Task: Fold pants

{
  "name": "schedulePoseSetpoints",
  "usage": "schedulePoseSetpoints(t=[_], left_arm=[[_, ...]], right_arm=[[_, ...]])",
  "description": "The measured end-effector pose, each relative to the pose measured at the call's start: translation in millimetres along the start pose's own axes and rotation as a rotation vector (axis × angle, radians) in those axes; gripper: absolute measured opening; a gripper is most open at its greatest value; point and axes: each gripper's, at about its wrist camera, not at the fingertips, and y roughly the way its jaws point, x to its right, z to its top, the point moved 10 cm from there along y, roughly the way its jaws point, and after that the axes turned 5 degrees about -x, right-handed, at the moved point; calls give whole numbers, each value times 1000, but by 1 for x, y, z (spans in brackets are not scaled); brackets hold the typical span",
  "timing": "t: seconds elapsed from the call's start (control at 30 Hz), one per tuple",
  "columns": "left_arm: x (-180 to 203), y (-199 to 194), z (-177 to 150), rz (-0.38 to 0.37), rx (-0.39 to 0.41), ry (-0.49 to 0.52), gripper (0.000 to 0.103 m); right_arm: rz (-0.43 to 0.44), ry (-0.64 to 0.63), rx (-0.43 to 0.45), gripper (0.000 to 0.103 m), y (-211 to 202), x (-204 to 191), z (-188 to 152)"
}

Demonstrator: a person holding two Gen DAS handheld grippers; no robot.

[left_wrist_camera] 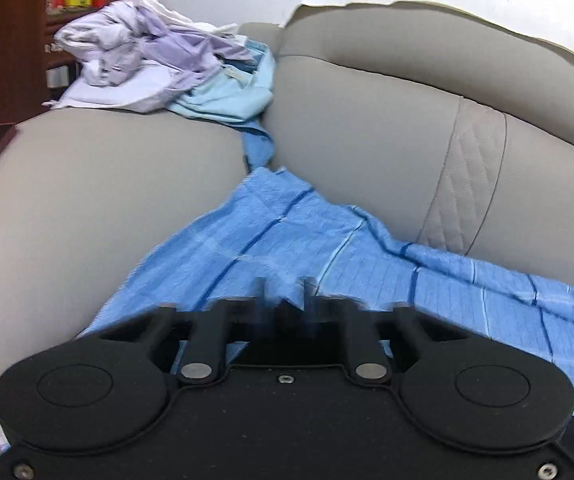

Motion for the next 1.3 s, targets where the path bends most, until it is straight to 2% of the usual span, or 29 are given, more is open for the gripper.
schedulePoseSetpoints(t=[0.07, 0.17, 0.27, 0.33, 0.43, 0.5, 0.53, 0.57, 0.6, 0.67, 0.7, 0.73, 0.77, 0.8, 0.83, 0.9, 0.97, 1.07, 1.17, 1.27, 1.3], left_arm=[[-8, -13, -11, -23, -18, -1, 7], [-17, -27, -29, -14, -31, 31, 7], [-31, -36, -49, -13, -62, 11, 7], [-45, -41, -62, -2, -90, -13, 1], [-66, -51, -75, 47, -88, -19, 1], [-72, -54, -84, 46, -102, -8, 1], [-73, -53, -90, 41, -123, -1, 1], [-72, -52, -96, 23, -144, 4, 2], [-69, -53, -103, -12, -167, 7, 6], [-60, -56, -109, -76, -184, 4, 15], [-57, -58, -109, -99, -183, 8, 27], [-52, -60, -109, -120, -177, 24, 49], [-48, -63, -108, -134, -161, 45, 59], [-44, -65, -106, -142, -142, 64, 74], [-40, -66, -105, -146, -129, 82, 84], [-37, -65, -107, -156, -123, 111, 87], [-34, -59, -111, -192, -155, 116, 87], [-31, -40, -117, -244, -226, 73, 89], [-31, -16, -119, -250, -274, 32, 92], [-31, -1, -120, -259, -286, 14, 86], [-31, -1, -118, -253, -270, 22, 73]], right_arm=[[-17, 40, 13, 2, -9, 22, -8], [-28, 98, 31, 2, -22, 48, -21], [-45, 104, 40, 2, -30, 64, -29], [-53, 111, 42, 2, -32, 72, -30], [-75, 135, 47, 2, -37, 89, -31], [-98, 128, 32, 3, -35, 98, -31], [-108, 104, 2, 5, -30, 100, -33], [-128, 82, -19, 28, -26, 100, -34], [-159, 64, -22, 48, -26, 101, -35], [-167, 7, 1, 72, -32, 91, -37], [-148, -20, 18, 77, -37, 82, -38], [-130, -51, 27, 77, -42, 73, -41], [-121, -86, 33, 78, -47, 60, -43], [-110, -131, 38, 81, -52, 45, -46], [-86, -185, 46, 82, -58, 27, -52], [13, -308, 74, 88, -74, -16, -72], [143, -436, 81, 88, -91, -61, -105], [360, -669, 76, 88, -121, -131, -178], [571, -911, 54, 88, -159, -186, -264], [771, -1119, 34, 88, -202, -218, -348], [835, -1175, 26, 88, -218, -226, -375]])
